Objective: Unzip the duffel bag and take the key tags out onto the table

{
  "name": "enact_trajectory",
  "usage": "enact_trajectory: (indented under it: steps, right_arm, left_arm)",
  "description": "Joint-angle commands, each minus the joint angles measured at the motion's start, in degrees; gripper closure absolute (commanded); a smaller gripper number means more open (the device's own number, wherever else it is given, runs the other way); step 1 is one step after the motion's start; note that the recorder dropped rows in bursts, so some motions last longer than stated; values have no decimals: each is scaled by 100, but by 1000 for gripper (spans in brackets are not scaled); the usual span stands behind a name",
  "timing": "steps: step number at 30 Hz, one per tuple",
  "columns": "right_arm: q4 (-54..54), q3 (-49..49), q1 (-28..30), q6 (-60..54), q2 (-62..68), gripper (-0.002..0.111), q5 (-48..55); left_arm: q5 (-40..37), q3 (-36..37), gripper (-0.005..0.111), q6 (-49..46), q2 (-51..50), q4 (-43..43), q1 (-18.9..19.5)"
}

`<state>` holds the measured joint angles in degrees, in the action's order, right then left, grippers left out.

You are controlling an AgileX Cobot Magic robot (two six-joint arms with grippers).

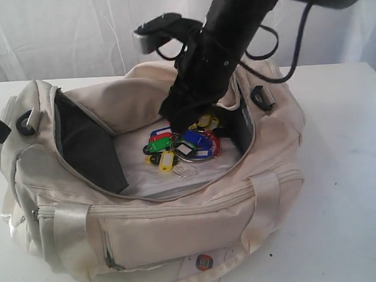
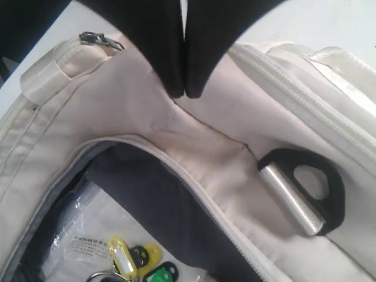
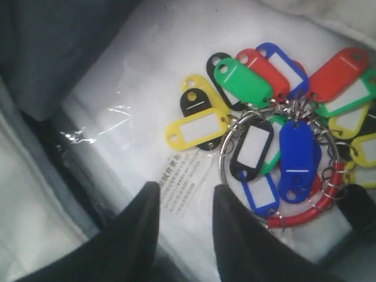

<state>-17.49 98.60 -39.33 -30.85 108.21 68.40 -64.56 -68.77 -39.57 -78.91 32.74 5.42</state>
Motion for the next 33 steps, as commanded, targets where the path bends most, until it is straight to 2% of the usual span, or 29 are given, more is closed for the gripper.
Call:
enact_trajectory:
  steps: [1,3,4,9,15,18,21,30,31,33]
  right_arm:
    - [582,0,-175,-107,364,57,-498]
    - [613,0,-197,-363,512,47,-713]
    - [622,0,-197,-476,589,46,-805]
    - [1200,0,-197,-501,916,47,-1052]
    - [1196,0,-197,-501,1176,47,-842]
    - [1196,0,-197,-496,1247,51,-816]
    - [1159,0,-197,-485,1269,61,-816]
    - [686,21,-205,-481,1155,104,-334]
    - [686,21,-205,-481,1082,108,-318]
    - [647,21,-205,-481,921,108,-318]
  left_arm:
    - [-84,83,107,42,95,85,9]
    - [-75,83,107,42,95,160,9]
    - [-75,83,107,42,95,176,9]
    - [-61,83,107,20,95,305,9]
    - [30,83,107,20,95,396,9]
    - [30,83,107,20,95,436,9]
    - [30,83,107,20,95,436,9]
    - [30,83,107,20,95,447,9]
    - [30,83,107,20,95,447,9]
    - [30,83,107,20,95,447,9]
